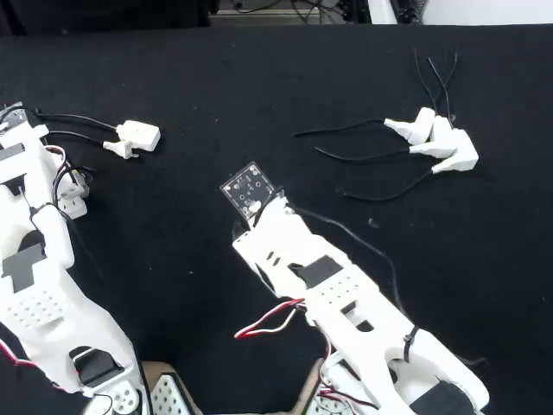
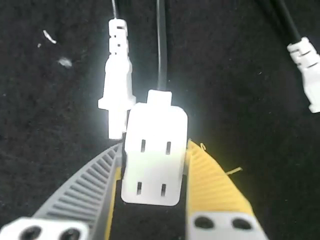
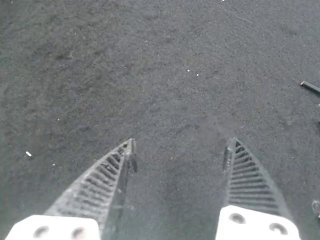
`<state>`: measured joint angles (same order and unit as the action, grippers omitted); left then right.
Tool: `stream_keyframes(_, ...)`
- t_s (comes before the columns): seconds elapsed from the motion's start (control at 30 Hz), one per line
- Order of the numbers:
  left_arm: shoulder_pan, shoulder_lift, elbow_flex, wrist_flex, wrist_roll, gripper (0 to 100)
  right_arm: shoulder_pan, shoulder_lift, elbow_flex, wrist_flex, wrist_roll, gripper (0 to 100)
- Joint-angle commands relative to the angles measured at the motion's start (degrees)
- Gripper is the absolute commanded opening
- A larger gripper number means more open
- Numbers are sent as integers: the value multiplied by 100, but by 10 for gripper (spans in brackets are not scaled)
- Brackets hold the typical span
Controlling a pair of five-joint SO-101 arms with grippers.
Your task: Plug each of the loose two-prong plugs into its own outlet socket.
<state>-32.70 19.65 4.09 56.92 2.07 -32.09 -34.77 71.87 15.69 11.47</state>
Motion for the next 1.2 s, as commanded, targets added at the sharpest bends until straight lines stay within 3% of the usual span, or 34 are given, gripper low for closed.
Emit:
stream_keyframes(0.0, -31, -211, -488, 519, -35, 30, -26, -189, -13, -123, 53, 272)
stream_keyframes(0.5, 321, -2312, -1596, 3358, -9, 30, -18, -189, -13, -123, 53, 272)
stream_keyframes(0.7, 910, -3200, -1596, 4325, -9, 30, -9, -189, -13, -123, 53, 272)
stream_keyframes(1.03, 2202, -4782, 127, 4316, -53, 30, 0, -189, -4, -123, 53, 272)
stream_keyframes(1.17, 2554, -5152, 1429, 3560, -53, 30, 9, -207, -4, -97, 53, 272)
